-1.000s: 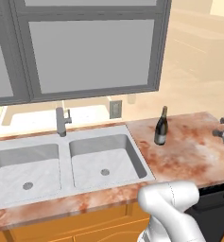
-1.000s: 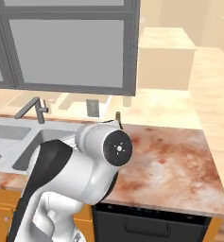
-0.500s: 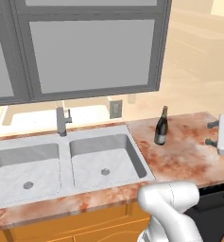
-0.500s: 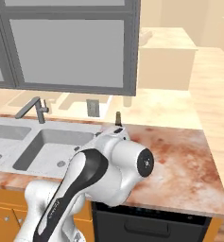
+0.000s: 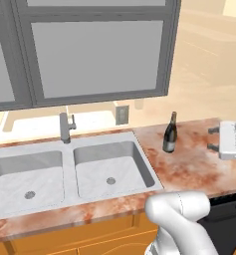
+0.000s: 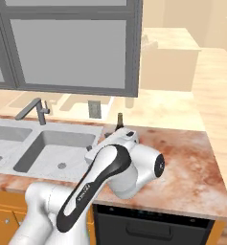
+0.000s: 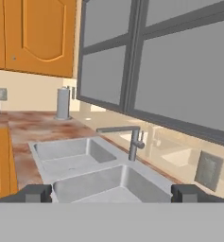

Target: Move the drinks to the dining counter.

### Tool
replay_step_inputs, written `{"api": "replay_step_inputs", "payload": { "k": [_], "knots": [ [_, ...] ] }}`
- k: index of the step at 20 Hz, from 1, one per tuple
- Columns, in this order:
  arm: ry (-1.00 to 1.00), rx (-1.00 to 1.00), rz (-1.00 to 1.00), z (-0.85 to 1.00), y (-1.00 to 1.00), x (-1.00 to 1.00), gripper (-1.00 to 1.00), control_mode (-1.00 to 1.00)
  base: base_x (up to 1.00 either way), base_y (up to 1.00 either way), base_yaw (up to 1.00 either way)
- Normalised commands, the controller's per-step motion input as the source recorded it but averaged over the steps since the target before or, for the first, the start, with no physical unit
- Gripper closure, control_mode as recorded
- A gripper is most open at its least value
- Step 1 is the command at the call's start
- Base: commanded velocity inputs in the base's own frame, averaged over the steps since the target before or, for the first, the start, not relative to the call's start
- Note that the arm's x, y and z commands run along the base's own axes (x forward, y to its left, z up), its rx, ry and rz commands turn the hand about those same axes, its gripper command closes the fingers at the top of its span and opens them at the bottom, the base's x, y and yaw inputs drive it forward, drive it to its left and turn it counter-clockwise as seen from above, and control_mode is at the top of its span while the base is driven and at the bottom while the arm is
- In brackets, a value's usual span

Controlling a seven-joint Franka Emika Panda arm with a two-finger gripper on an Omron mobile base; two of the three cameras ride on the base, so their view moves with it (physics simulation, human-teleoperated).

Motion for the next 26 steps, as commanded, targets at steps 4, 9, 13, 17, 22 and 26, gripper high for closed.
{"api": "replay_step_inputs", "payload": {
  "k": [4,9,13,17,22,26],
  "knots": [
    [0.00,0.02,0.03,0.00,-0.28,0.50,-1.00,-1.00,0.00,0.00,0.00],
    [-0.12,0.00,0.01,-0.09,-0.08,0.29,-1.00,-1.00,0.00,0.00,0.00],
    [-0.07,0.00,0.00,-0.13,0.00,0.27,-1.00,-1.00,0.00,0.00,0.00],
    [-0.02,0.00,0.00,-0.11,0.00,0.25,-1.00,-1.00,0.00,0.00,0.00],
    [0.04,0.00,-0.04,-0.08,0.00,0.11,-1.00,-1.00,0.00,0.00,0.00],
    [0.14,0.00,-0.06,-0.02,0.00,0.04,-1.00,-1.00,0.00,0.00,0.00]
  ]
}}
